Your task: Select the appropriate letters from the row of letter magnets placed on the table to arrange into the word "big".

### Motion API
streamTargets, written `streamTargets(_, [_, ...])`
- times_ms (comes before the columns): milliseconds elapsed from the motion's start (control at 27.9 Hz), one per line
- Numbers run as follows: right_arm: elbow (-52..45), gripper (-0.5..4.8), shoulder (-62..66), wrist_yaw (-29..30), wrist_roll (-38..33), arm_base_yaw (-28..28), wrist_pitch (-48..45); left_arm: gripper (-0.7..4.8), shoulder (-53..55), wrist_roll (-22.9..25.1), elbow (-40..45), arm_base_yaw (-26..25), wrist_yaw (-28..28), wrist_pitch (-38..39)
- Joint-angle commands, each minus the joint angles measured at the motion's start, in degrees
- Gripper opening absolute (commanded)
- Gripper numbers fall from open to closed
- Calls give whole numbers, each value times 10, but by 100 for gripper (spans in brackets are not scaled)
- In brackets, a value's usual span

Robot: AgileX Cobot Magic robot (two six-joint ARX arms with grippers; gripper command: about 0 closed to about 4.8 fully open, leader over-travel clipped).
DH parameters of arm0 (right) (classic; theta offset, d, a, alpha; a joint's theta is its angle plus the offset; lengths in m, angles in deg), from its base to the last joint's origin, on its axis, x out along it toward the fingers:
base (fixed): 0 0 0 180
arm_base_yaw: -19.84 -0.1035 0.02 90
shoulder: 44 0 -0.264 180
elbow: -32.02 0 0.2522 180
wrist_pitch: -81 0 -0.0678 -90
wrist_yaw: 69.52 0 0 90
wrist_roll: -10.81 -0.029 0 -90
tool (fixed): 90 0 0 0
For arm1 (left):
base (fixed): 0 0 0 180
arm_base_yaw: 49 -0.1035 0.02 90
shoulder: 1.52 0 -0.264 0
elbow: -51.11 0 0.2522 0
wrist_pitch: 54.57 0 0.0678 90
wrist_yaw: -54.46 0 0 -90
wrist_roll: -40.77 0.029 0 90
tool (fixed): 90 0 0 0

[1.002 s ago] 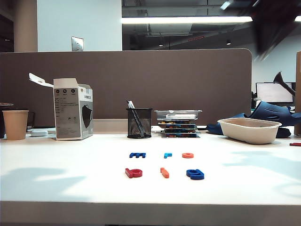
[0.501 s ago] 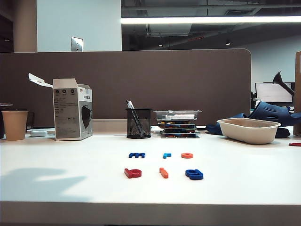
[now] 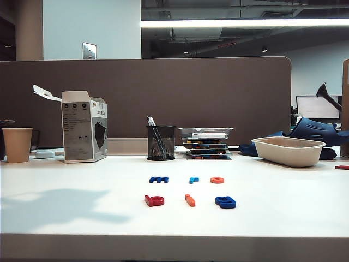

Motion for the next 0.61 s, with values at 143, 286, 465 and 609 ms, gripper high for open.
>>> streamTargets(143, [-32, -7, -30, 12, 0, 2, -21, -6, -2, 79, -1, -99, 11, -57])
streamTargets(286, [-37, -7, -54, 14, 0, -4, -31, -6, -6, 133, -1, -203, -24, -63])
streamTargets(465, [-37, -7, -78, 12, 0, -33, -40, -6, -33, 155, -1, -385, -130, -55])
streamTargets(609, [-37, -7, -85, 0, 0, -62, -40, -6, -61, 163, -1, -441, -130, -30])
